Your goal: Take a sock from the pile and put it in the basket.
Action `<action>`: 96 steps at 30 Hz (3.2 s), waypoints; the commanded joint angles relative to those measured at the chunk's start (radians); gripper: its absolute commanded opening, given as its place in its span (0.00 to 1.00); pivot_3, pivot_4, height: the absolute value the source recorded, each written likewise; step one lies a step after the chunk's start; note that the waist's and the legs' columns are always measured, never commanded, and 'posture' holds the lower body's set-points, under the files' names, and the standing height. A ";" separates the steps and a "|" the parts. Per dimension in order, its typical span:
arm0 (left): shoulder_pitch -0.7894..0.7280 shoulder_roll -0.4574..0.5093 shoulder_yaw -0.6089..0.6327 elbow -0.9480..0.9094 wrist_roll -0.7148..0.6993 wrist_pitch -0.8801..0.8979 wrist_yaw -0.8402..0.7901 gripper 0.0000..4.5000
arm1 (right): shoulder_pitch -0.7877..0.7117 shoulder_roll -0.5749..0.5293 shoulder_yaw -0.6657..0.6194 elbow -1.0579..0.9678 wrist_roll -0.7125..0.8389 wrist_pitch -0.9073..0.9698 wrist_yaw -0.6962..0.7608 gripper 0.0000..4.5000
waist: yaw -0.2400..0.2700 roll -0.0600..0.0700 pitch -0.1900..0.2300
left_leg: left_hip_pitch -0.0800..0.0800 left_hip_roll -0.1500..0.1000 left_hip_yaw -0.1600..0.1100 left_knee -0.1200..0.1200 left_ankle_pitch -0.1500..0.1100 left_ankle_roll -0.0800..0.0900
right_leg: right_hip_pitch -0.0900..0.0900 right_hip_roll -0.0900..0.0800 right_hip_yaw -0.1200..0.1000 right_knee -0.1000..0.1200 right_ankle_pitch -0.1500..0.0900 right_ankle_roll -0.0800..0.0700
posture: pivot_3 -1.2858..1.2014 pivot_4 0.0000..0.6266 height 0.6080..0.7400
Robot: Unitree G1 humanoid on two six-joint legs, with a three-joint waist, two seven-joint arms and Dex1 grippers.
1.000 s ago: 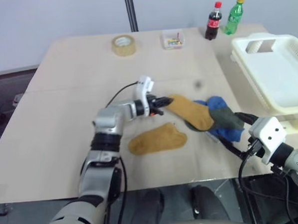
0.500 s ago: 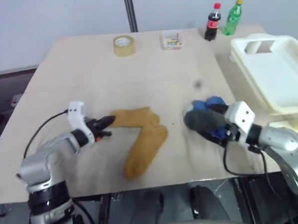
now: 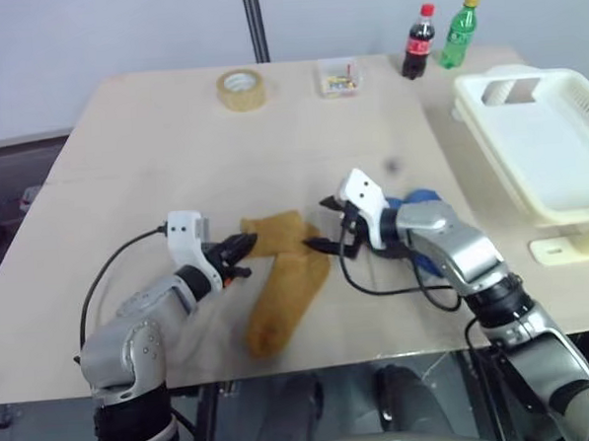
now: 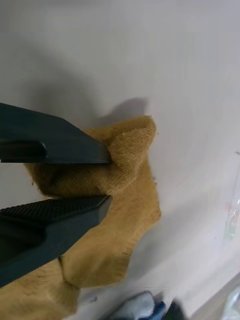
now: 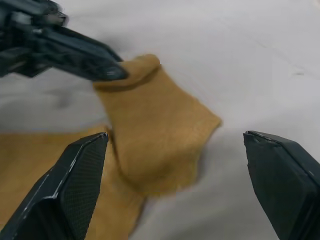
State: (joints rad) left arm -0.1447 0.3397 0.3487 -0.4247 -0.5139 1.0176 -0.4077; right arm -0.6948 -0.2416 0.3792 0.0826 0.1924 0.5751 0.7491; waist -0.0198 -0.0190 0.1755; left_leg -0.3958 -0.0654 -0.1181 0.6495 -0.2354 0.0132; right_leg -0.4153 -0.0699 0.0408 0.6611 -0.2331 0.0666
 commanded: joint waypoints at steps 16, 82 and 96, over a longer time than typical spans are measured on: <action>0.035 0.024 0.035 -0.047 -0.104 -0.070 0.008 0.00 | -0.136 0.060 -0.022 0.329 -0.133 -0.172 0.027 0.01 | 0.000 0.000 0.000 | 0.000 -0.001 0.000 0.000 0.000 0.000 | 0.000 0.000 0.000 0.000 0.000 0.000 | 0.52 0.24 1.00; -0.128 0.472 -0.184 0.383 -0.150 -0.316 -0.560 0.00 | 0.229 -0.053 -0.108 -0.449 -0.067 0.185 -0.105 0.01 | -0.021 0.010 -0.006 | -0.003 0.003 -0.002 -0.004 -0.002 0.001 | -0.004 0.004 -0.001 -0.003 0.000 -0.001 | 0.52 0.24 1.00; 0.155 0.264 0.008 0.020 -0.267 -0.121 -0.115 0.00 | 0.090 -0.124 -0.023 -0.113 -0.084 0.011 0.023 0.01 | -0.009 0.009 -0.005 | -0.001 0.002 -0.001 -0.012 -0.002 0.001 | -0.004 0.000 -0.001 -0.008 0.000 -0.001 | 0.52 0.24 1.00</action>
State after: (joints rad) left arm 0.0294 0.6093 0.3677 -0.4149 -0.8026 0.9078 -0.5521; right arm -0.5812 -0.3491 0.3584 -0.0553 0.1241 0.6321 0.7549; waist -0.0293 -0.0101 0.1700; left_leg -0.3965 -0.0634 -0.1189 0.6376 -0.2371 0.0139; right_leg -0.4189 -0.0695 0.0401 0.6537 -0.2332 0.0654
